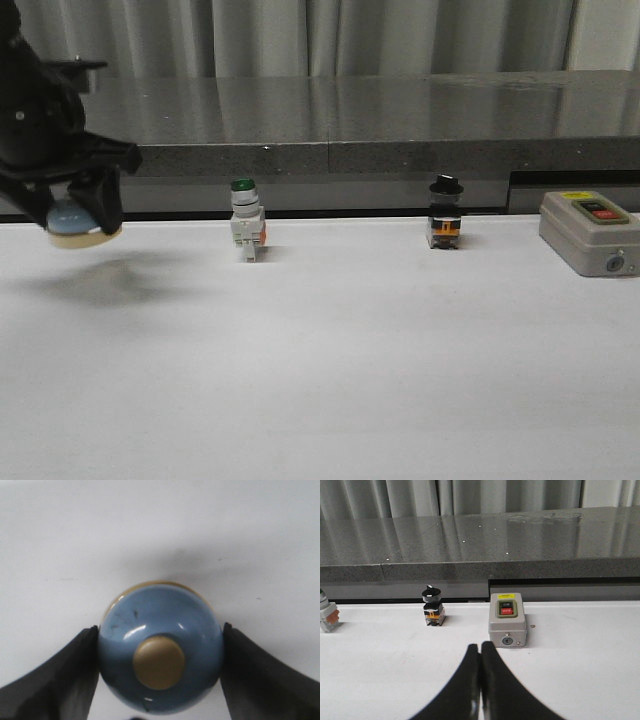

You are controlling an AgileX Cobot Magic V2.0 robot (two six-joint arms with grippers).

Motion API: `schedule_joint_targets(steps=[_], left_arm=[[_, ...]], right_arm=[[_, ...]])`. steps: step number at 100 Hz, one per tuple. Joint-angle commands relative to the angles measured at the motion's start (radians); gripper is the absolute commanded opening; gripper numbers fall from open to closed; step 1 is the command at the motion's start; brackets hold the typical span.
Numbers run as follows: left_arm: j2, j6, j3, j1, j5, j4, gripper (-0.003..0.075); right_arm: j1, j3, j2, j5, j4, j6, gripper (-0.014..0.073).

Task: Place and press bell with both arms
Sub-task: 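Carry the bell with the left gripper toward the table centre and lower it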

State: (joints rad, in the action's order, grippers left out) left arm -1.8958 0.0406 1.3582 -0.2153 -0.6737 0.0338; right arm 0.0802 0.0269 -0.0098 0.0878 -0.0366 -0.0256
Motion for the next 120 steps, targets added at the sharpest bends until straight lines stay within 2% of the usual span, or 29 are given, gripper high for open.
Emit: schedule_joint_targets(steps=[1,27,40,54,85,107,114,120], left_arm=[[0.125,0.005,0.027,-0.053,0.007,-0.009,0.016],[0.186,0.005,0.027,-0.277,0.004,-0.014,0.016],[0.156,0.005,0.027,-0.385,0.064,-0.014,0.016],[0.094,0.005,0.029,-0.457,0.116,-0.018,0.016],[-0.085,0.005,0.119,-0.505,0.115,-0.026,0.016],[-0.134,0.005,0.157,-0.507,0.093,-0.034,0.0164],[-0.138,0.005,0.16,-0.507,0.08,-0.042,0.0204],[-0.138,0.005,0.16,-0.507,0.074,-0.042,0.0288]], right_arm=[[0.0,-0.014,-0.019,-0.082,0.001,0.004,-0.006],[0.0,-0.014,-0.019,-0.082,0.001,0.004,-0.006],[0.0,-0.014,-0.019,-0.082,0.001,0.004,-0.006],[0.0,-0.014,-0.019,-0.082,0.001,0.004,-0.006],[0.0,-0.014,-0.019,-0.082,0.001,0.004,-0.006],[0.0,-0.014,-0.019,-0.082,0.001,0.004,-0.006],[0.0,-0.014,-0.019,-0.082,0.001,0.004,-0.006],[0.0,-0.014,-0.019,-0.082,0.001,0.004,-0.006]])
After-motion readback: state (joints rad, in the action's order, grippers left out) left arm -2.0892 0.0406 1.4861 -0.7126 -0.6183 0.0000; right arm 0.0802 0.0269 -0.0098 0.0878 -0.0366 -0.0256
